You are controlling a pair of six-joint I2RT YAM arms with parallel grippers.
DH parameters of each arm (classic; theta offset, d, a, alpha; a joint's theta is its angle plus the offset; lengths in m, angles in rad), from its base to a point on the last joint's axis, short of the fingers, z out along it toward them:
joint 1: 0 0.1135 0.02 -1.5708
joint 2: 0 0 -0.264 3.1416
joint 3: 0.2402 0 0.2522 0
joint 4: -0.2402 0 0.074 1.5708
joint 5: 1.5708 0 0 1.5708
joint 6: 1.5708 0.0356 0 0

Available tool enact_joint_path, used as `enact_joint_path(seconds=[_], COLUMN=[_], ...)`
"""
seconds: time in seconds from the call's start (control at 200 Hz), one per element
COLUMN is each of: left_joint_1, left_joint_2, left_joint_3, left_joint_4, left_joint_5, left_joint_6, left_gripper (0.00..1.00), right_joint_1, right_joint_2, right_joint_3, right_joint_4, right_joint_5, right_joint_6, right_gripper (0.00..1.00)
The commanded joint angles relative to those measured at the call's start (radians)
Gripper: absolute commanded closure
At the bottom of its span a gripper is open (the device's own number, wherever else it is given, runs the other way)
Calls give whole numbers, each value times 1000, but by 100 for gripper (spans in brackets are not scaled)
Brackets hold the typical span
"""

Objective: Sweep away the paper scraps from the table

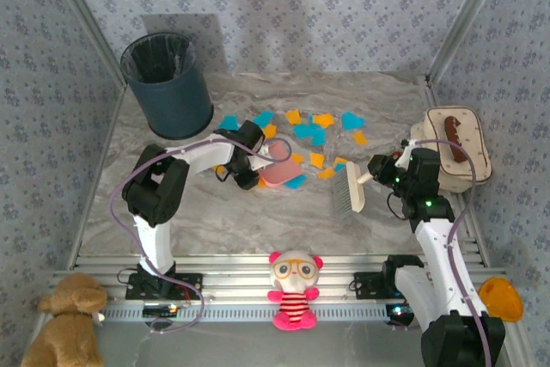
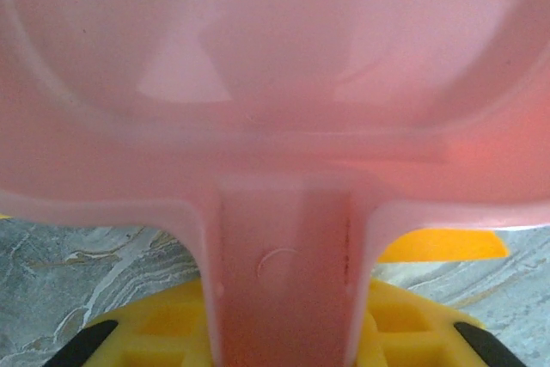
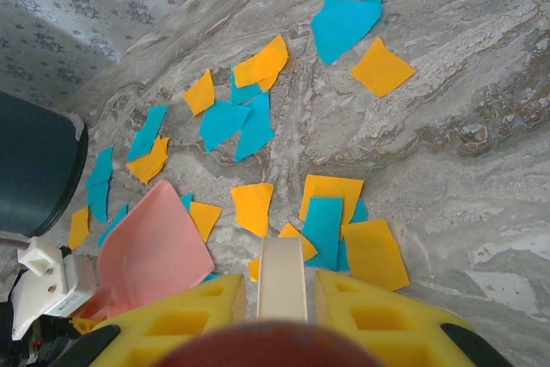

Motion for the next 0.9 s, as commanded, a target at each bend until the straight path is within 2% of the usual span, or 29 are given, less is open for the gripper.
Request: enact_joint_path(seconds=[0.0, 0.55, 0.894], left_joint_1=[-1, -19, -22], left_joint_2=[-3, -104, -79], left_joint_3=[37, 73, 67], left_joint_4=[-56, -183, -191], left_joint_5=[-15, -67, -37], left_joint_6=[16, 32, 30], left_gripper=[76, 77, 70], right_joint_1=[-3, 17, 22], right_joint_2=[0, 47, 51], right_joint_3=[11, 9, 3], right_joint_4=[29, 93, 98], right_joint_5=[-21, -51, -47], right_joint_6=[18, 36, 37], right_gripper=[99, 100, 100])
